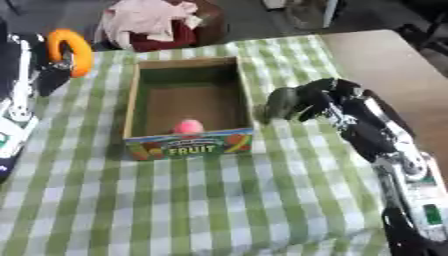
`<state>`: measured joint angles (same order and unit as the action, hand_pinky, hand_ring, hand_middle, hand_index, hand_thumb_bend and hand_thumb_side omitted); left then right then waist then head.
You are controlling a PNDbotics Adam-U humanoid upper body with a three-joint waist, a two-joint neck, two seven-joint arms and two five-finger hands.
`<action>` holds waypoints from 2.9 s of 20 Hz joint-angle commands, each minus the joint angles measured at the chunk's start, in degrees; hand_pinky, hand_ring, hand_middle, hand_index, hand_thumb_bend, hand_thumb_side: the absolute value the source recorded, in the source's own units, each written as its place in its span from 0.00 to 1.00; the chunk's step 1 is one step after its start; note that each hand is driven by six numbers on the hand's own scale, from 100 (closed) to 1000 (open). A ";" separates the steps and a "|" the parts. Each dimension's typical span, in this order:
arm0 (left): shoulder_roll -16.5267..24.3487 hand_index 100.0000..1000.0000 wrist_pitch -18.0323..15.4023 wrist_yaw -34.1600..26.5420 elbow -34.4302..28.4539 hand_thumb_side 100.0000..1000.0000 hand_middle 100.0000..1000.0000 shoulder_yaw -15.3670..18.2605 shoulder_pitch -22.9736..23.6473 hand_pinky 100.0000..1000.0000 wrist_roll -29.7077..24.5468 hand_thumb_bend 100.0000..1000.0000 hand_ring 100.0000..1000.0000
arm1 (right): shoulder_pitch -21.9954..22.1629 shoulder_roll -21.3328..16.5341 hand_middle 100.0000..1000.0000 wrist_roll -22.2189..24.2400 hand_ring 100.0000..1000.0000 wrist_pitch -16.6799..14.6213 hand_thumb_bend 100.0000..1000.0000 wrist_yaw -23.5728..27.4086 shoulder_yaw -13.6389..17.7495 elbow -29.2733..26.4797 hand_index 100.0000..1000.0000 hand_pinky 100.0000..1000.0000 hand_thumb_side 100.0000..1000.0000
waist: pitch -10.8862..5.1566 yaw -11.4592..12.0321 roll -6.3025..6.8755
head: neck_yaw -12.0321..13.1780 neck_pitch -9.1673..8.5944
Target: Pick up objects on the table and place them in the box.
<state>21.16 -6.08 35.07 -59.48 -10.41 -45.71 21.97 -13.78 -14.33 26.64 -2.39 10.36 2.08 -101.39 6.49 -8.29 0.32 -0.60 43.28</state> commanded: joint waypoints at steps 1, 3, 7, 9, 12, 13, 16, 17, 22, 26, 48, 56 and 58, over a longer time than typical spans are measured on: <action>-0.53 0.44 -2.24 -0.36 -3.27 0.36 0.25 -3.21 -2.15 0.31 -2.63 0.00 0.31 | -0.74 -0.52 0.63 0.32 0.59 -0.12 0.06 0.51 -0.05 -0.61 0.66 0.52 0.41 | -0.99 -0.26 -0.10 | 0.36 0.00; -1.57 0.45 -3.97 0.90 -3.86 0.34 0.25 -5.88 -2.49 0.32 -4.48 0.00 0.32 | -0.81 -0.41 0.63 0.44 0.59 -0.06 0.06 0.61 -0.17 -0.62 0.66 0.52 0.41 | -1.05 -0.53 -0.11 | 0.56 -0.06; -3.23 0.50 -7.83 3.98 -3.18 0.27 0.31 -11.02 -2.15 0.41 -8.37 0.00 0.38 | -0.89 -0.26 0.63 0.56 0.59 0.02 0.06 0.74 -0.24 -0.63 0.66 0.52 0.41 | -1.11 -1.02 -0.17 | 0.69 -0.08; -3.71 0.55 -9.86 5.97 -1.81 0.23 0.36 -13.08 -1.67 0.47 -10.40 0.00 0.42 | -0.86 -0.24 0.63 0.58 0.59 0.04 0.06 0.73 -0.24 -0.62 0.66 0.52 0.41 | -1.12 -1.10 -0.17 | 0.64 -0.06; -4.62 0.64 -13.02 9.11 0.76 0.19 0.45 -15.60 -0.66 0.56 -13.56 0.00 0.52 | -0.91 -0.17 0.63 0.64 0.59 0.09 0.06 0.74 -0.28 -0.62 0.66 0.52 0.41 | -1.11 -1.11 -0.13 | 0.56 -0.11; -4.81 0.66 -14.06 10.15 1.49 0.15 0.48 -15.71 -0.42 0.58 -14.60 0.00 0.54 | -0.90 -0.15 0.63 0.66 0.60 0.10 0.05 0.74 -0.28 -0.63 0.66 0.52 0.41 | -1.10 -1.08 -0.14 | 0.51 -0.12; -4.85 0.73 -16.86 13.13 3.49 0.14 0.56 -13.76 0.03 0.62 -17.60 0.01 0.62 | -0.85 -0.11 0.63 0.61 0.60 0.10 0.05 0.72 -0.19 -0.63 0.66 0.52 0.41 | -1.10 -0.94 -0.23 | 0.34 -0.10; -4.78 0.77 -17.23 13.80 3.75 0.36 0.61 -12.60 0.06 0.64 -18.54 0.14 0.66 | -0.83 -0.11 0.63 0.56 0.60 0.09 0.05 0.72 -0.14 -0.63 0.66 0.52 0.41 | -1.10 -0.89 -0.27 | 0.26 -0.10; -4.14 0.82 -14.39 11.31 -0.66 0.67 0.71 -6.62 0.19 0.67 -23.33 0.29 0.74 | -0.94 -0.38 0.63 0.41 0.60 -0.01 0.05 0.61 0.04 -0.52 0.66 0.52 0.41 | -1.08 -0.33 -0.38 | -0.22 -0.05; -3.80 0.80 -12.10 7.59 -6.70 0.66 0.70 -1.46 0.51 0.64 -25.03 0.25 0.72 | -2.81 -2.58 0.64 0.22 0.60 -1.05 0.05 0.47 0.13 0.11 0.67 0.53 0.39 | -1.20 0.47 -0.44 | -0.88 0.06; 3.20 0.76 -1.02 -12.62 -39.57 0.71 0.58 3.18 25.63 0.52 -23.11 0.02 0.61 | -27.40 -26.57 0.86 13.46 0.90 -20.35 0.42 -15.29 -8.96 26.93 0.88 0.85 0.41 | -1.98 8.27 -1.03 | -4.50 -0.20; 3.38 0.76 5.56 -21.23 -46.80 0.73 0.58 5.83 29.68 0.51 -24.97 0.03 0.60 | -30.91 -23.54 0.85 15.75 0.90 -28.67 0.43 -23.90 -7.92 39.30 0.89 0.86 0.42 | -1.93 10.33 -0.72 | -4.64 -0.26; 4.69 0.76 6.33 -30.46 -47.47 0.73 0.57 7.24 30.06 0.51 -25.42 0.02 0.60 | -31.23 -21.74 0.85 11.75 0.90 -35.77 0.43 -34.37 -6.22 43.43 0.89 0.87 0.42 | -1.94 10.73 -0.60 | -4.70 -0.23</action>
<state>23.76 -0.40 8.58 -105.32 -4.45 -15.12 -3.28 -43.69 -35.73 35.50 -30.80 -19.63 -5.47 -59.63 5.30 2.51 -0.40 -5.17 43.27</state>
